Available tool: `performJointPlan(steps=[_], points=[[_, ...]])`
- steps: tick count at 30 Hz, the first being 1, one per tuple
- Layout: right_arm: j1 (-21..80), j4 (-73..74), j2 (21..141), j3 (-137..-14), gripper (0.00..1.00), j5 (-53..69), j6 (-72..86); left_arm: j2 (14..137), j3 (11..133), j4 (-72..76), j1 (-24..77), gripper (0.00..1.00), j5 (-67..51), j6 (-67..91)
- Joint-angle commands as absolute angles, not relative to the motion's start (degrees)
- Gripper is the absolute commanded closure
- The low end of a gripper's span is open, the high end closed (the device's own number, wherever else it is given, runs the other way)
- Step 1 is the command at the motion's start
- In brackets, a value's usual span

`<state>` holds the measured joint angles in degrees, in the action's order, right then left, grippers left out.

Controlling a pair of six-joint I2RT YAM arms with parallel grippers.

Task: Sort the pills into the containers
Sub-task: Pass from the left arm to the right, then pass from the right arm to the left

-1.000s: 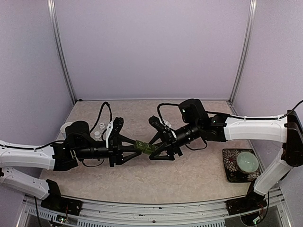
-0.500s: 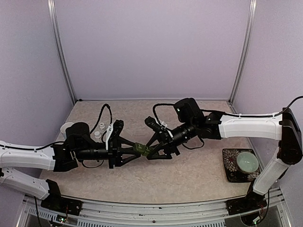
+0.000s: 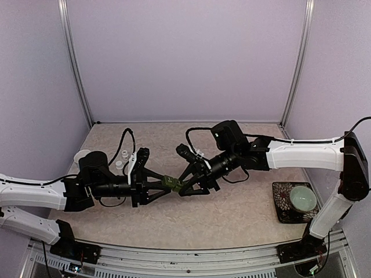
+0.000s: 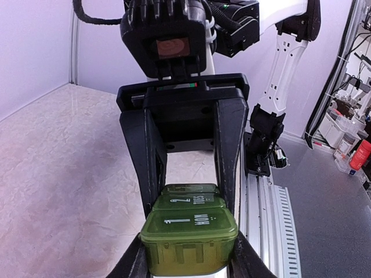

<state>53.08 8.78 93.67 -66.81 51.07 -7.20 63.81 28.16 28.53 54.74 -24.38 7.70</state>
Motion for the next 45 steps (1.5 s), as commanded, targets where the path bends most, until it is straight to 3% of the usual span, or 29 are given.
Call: performJointPlan(steps=[1, 8, 13, 17, 23, 29, 45], points=[[53.8, 8.8, 93.9, -68.2, 0.74, 50.7, -6.6, 62.2, 27.3, 31.0, 54.9, 0.68, -23.7, 7.5], [53.8, 8.8, 94.3, -68.6, 0.75, 50.4, -6.2, 62.3, 26.8, 32.4, 54.9, 0.63, -23.8, 8.2], [53.8, 8.7, 94.3, -68.6, 0.75, 50.1, -6.0, 62.6, 26.9, 32.4, 54.9, 0.49, -24.4, 8.2], [53.8, 8.8, 94.0, -68.5, 0.75, 50.0, -6.0, 62.4, 26.8, 32.2, 54.9, 0.48, -24.6, 8.1], [53.8, 8.7, 94.1, -68.7, 0.75, 50.1, -5.8, 62.9, 27.0, 32.3, 54.9, 0.63, -25.2, 8.1], [53.8, 8.9, 94.0, -69.2, 0.75, 50.3, -5.6, 63.0, 27.3, 32.0, 54.9, 1.00, -25.1, 7.7], [51.8, 3.7, 91.0, -68.0, 0.80, 55.3, -1.5, 60.3, 27.1, 28.9, 54.9, 1.00, -24.5, 5.9]])
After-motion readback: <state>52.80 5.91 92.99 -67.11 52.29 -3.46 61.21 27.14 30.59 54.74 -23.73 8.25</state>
